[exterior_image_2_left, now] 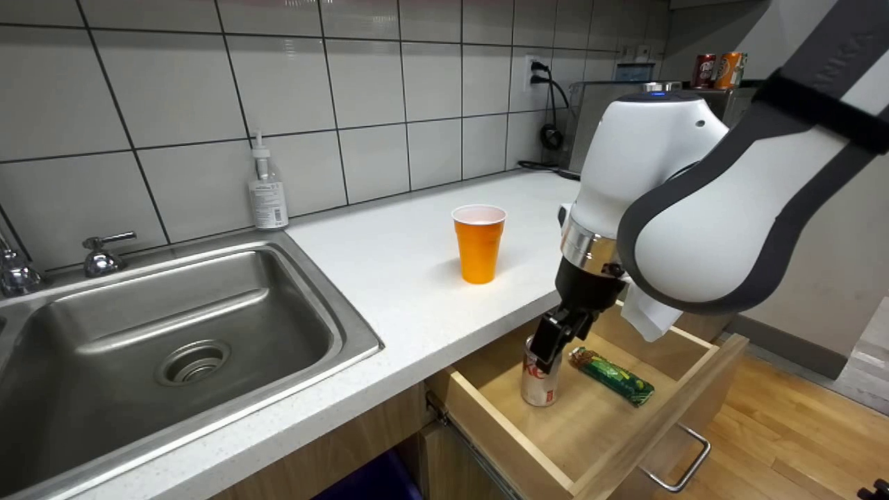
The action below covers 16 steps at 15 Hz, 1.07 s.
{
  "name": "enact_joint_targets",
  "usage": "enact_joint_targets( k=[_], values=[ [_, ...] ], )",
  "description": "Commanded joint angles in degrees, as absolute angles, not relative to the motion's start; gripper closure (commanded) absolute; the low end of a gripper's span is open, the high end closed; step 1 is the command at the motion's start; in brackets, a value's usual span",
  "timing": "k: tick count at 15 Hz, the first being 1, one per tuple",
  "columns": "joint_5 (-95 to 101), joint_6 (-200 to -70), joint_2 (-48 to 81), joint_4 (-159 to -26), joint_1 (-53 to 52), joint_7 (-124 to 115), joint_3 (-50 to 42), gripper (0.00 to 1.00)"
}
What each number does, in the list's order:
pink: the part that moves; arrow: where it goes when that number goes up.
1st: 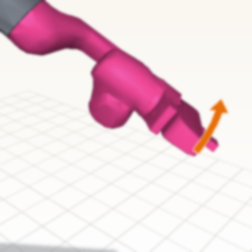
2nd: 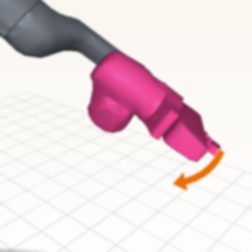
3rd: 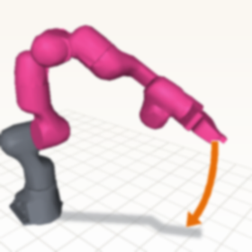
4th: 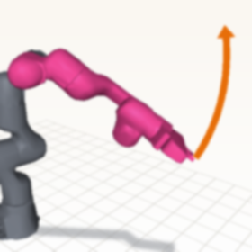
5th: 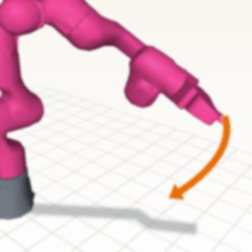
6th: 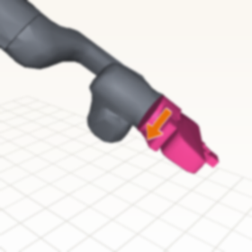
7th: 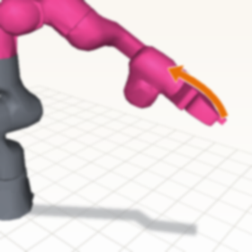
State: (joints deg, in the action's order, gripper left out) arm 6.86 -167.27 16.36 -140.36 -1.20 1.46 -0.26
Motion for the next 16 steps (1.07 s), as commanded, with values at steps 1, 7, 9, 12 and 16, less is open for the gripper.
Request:
enact_joint_targets(
  k=[1, 7, 9, 12, 16],
  values=[
    [6.01, -163.72, 9.57, -144.74, -2.02, -0.02, -0.58, 0.0],
    [7.16, -160.41, 1.91, -151.32, -3.04, -4.88, -0.8, 0.0],
    [6.15, -160.08, -0.57, -153.9, -2.73, -5.3, -0.19, 0.0],
    [6.13, -159.65, -4.27, -158.12, -2.2, -7.24, -0.1, 0.0],
    [6.39, -157.23, -9.53, -163.34, -1.5, -10.57, 0.46, 0.0]
  ],
)
